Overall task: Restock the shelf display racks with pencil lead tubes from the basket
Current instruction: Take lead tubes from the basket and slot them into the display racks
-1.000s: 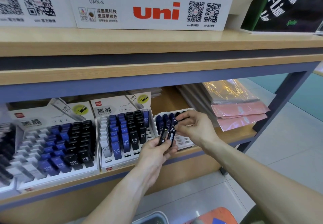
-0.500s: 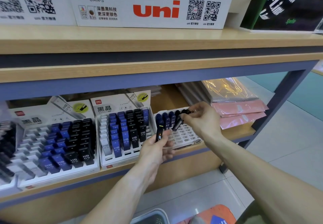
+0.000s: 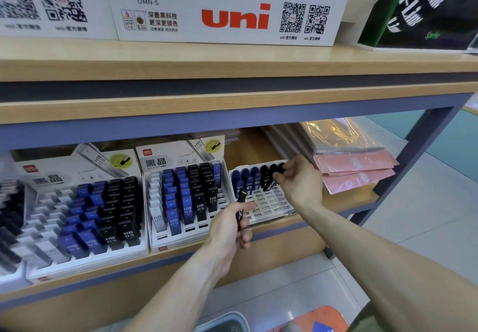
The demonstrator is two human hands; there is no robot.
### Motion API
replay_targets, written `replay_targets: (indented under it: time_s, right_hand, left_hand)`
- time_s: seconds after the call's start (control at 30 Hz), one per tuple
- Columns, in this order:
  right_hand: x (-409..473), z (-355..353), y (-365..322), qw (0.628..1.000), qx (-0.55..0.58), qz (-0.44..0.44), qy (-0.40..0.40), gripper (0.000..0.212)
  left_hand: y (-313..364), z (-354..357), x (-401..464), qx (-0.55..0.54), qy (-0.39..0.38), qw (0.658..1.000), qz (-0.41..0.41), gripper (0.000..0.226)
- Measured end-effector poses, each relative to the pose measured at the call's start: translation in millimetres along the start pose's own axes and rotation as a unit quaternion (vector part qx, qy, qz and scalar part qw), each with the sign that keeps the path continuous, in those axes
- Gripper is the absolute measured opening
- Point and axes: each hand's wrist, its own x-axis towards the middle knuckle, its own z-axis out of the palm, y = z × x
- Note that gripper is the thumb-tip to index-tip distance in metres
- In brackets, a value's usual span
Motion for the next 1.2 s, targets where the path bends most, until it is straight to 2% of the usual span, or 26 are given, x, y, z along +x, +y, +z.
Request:
replay_targets:
  time_s: [0.1,0.33,0.67,1.07,1.2]
  right_hand:
    - [-0.4,2.5,-0.3,1.000,-0.019,-0.024,-0.006,0.023]
    - [-7.4,11.0,-3.1,0.982,-0.116,-0.139,-0.052,0.022]
    - [-4.8,4.4,0.4,0.984,-0.101,-0.115,-0.094,0.021]
    - [-10.7,-4.2,-1.4,0.981,-0.108,-0.119,-0.112,0.039]
    - [-10.0,-9.4,-1.7,0.983,-0.116,-0.100,-0.105,0.045]
  left_hand:
    - [-2.8,0.0,2.7,0.009,0.008,1.000,-0.015,0.031]
    - [-0.4,2.5,-1.5,-0.010,-0.006,1.000,-0.013,0.033]
    - [4.6,2.0,-8.3,-0.062,-0.048,0.997,0.007,0.036]
    - [4.9,-2.3,-19.1,-0.020,-0.030,0.999,0.031,0.021]
    - [2.5,-6.1,-16.0,0.005,-0.020,0.998,0.052,0.024]
